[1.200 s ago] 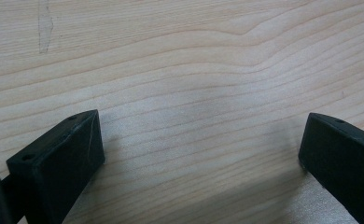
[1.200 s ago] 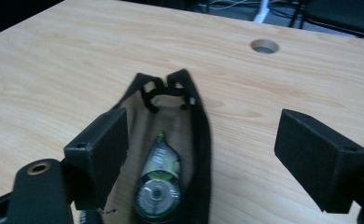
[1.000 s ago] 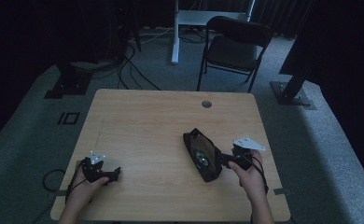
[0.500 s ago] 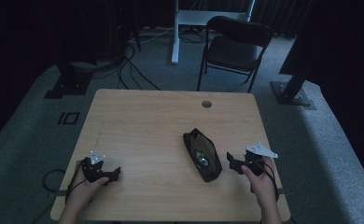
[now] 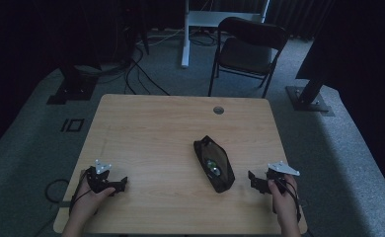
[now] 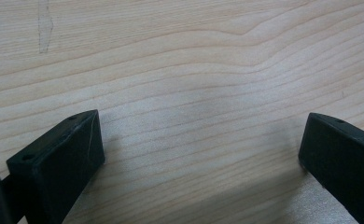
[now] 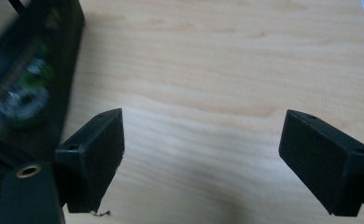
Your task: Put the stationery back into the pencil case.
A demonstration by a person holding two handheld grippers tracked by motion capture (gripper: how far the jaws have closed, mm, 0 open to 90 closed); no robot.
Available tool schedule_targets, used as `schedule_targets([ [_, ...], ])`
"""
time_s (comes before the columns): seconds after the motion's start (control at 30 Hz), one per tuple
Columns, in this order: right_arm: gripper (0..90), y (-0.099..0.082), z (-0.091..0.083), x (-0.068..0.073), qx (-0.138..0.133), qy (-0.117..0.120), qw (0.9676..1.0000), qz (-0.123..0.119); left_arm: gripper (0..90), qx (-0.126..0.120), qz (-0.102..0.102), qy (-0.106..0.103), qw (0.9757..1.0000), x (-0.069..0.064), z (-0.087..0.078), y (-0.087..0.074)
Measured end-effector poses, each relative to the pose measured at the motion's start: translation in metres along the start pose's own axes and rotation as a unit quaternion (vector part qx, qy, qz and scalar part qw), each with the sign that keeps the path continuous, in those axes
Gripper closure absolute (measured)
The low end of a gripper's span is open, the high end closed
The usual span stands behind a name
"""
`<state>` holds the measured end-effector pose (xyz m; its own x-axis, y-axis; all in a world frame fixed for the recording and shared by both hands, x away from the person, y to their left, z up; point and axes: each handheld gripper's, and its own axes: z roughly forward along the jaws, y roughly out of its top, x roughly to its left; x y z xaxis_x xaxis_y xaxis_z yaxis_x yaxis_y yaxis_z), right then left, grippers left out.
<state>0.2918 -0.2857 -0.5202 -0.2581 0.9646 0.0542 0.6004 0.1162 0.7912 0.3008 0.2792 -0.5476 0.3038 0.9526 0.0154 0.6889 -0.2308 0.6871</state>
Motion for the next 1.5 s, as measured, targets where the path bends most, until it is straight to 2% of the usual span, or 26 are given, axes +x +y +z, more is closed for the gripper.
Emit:
schedule_targets([
  [0.3, 14.0, -0.022, 0.004, -0.010, 0.023, -0.005, 0.9997, 0.008, 0.3, 0.000, 0.000, 0.000, 1.0000, 0.000, 0.000, 0.000],
  [0.6, 14.0, -0.035, 0.004, -0.015, 0.040, -0.004, 0.9992, -0.008, 0.2, 0.000, 0.000, 0.000, 1.0000, 0.000, 0.000, 0.000],
  [1.0, 13.0, -0.038, 0.002, -0.019, 0.051, -0.013, 0.9985, -0.017, 0.2, 0.000, 0.000, 0.000, 1.0000, 0.000, 0.000, 0.000],
  [1.17, 12.3, -0.038, 0.002, -0.020, 0.052, -0.005, 0.9984, -0.024, 0.3, 0.000, 0.000, 0.000, 1.0000, 0.000, 0.000, 0.000],
  [1.5, 12.1, -0.038, 0.002, -0.020, 0.052, -0.005, 0.9984, -0.024, 0.3, 0.000, 0.001, 0.000, 1.0000, 0.000, 0.000, 0.000],
])
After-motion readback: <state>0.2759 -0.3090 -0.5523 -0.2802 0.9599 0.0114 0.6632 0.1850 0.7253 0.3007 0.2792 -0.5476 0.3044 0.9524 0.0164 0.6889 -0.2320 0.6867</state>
